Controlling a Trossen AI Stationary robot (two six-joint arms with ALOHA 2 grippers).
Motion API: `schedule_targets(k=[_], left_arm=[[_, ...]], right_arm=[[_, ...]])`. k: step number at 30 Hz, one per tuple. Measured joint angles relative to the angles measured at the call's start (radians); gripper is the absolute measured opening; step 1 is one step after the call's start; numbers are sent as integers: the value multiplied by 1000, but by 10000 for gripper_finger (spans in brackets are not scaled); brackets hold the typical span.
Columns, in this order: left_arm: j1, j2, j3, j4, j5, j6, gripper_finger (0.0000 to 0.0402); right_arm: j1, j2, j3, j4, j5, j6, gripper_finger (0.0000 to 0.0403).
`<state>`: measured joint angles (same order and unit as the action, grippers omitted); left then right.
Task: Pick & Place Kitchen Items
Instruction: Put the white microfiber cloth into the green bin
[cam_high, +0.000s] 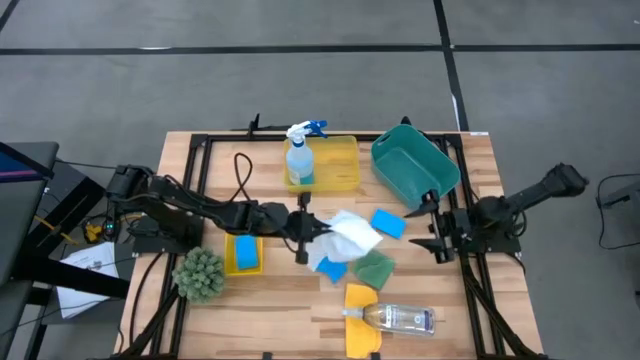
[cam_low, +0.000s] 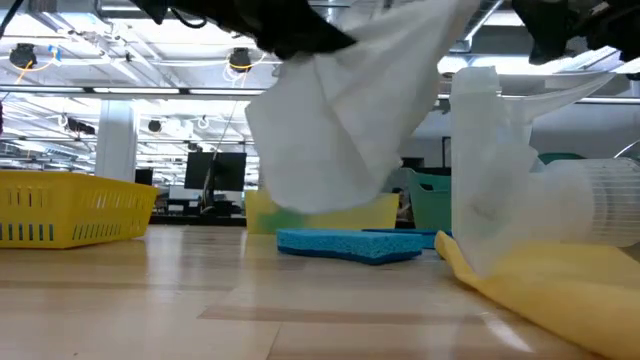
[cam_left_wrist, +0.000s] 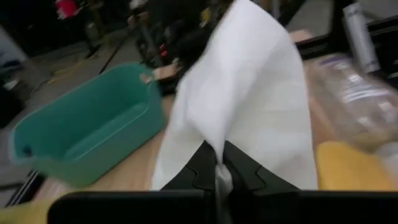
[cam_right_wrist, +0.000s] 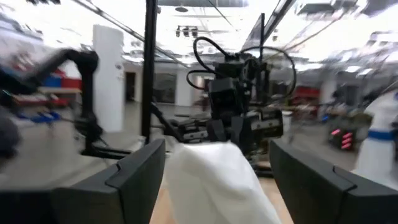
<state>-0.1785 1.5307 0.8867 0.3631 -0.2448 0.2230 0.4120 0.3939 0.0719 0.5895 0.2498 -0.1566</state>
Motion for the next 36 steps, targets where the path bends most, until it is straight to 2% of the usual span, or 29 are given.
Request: schedule_targets(k=[6,13,19,30,36], left_arm=[[3,9,0,-1,-10,0,4],[3,9,0,1,-39,-18,4],[0,12,0,-28,-121,-21,4],[-32,12,0,9,-131,-16,3],[-67,12,1,54,-173,29,4]], right_arm=[[75,270,17,304,118,-164,294],[79,563,209,271,212,-184,347],[80,700,374,133,275,-184,371],[-27,822,625,-307,279,68,373],[-54,887,687,-388,260,78,373]])
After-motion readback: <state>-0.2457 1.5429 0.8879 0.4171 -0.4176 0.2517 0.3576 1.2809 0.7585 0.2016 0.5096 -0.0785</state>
